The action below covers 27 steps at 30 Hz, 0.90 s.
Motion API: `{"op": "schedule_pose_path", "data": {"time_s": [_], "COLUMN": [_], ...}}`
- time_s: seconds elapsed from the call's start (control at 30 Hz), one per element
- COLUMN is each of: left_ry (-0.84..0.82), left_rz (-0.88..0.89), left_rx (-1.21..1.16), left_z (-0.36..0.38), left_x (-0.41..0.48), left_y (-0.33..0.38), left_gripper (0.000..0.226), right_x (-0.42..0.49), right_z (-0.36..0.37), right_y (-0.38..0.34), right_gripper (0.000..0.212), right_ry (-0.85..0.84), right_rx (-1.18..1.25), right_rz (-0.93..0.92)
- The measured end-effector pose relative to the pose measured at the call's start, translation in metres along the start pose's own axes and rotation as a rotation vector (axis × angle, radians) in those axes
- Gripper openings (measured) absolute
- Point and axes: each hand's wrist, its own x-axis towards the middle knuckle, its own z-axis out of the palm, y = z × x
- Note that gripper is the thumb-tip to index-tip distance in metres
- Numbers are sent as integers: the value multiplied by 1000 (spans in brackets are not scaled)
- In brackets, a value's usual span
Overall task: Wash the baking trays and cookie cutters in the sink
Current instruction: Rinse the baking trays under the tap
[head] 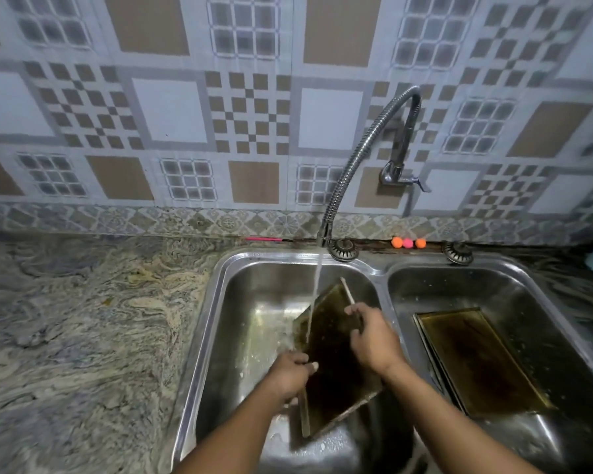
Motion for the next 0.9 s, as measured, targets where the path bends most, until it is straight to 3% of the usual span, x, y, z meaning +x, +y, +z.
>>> {"op": "schedule_pose_path", "data": {"time_s": [0.07, 0.23, 0.3, 0.43, 0.47, 0.6, 0.73, 0.83, 0.9], "left_ry": [26, -4, 16, 288, 333, 306, 149, 78, 40], "left_rz": [36, 70, 95, 271, 285, 358, 411, 490, 548], "left_rx": [-111, -498, -535, -355, -311, -336, -267, -161, -102], "left_z": [3, -17, -28, -38, -41, -48, -58, -61, -61], "left_x": [-10, -23, -30, -34, -32, -39, -39, -41, -42], "left_y": [21, 74, 91, 103, 102, 97, 93, 96, 95], "left_gripper": [36, 56, 64, 16, 14, 30, 84, 92, 95], "right_x": [-11, -33, -39, -44, -42, -24, -4, -4, -6], "right_z": [-10, -7, 0, 11, 12, 5, -14, -26, -29], "right_y": [-14, -23, -23, -26, -26, -11, 5, 8, 11], "right_gripper": [42, 49, 47, 44, 42, 50, 78, 90, 99], "right_ry": [8, 8, 38, -3, -9, 53, -79, -125, -51], "right_rx": [-55, -155, -146, 41, 115, 184, 358, 498, 460], "right_rz": [-130, -303, -360, -410, -396, -227, -89, -105, -130]}}
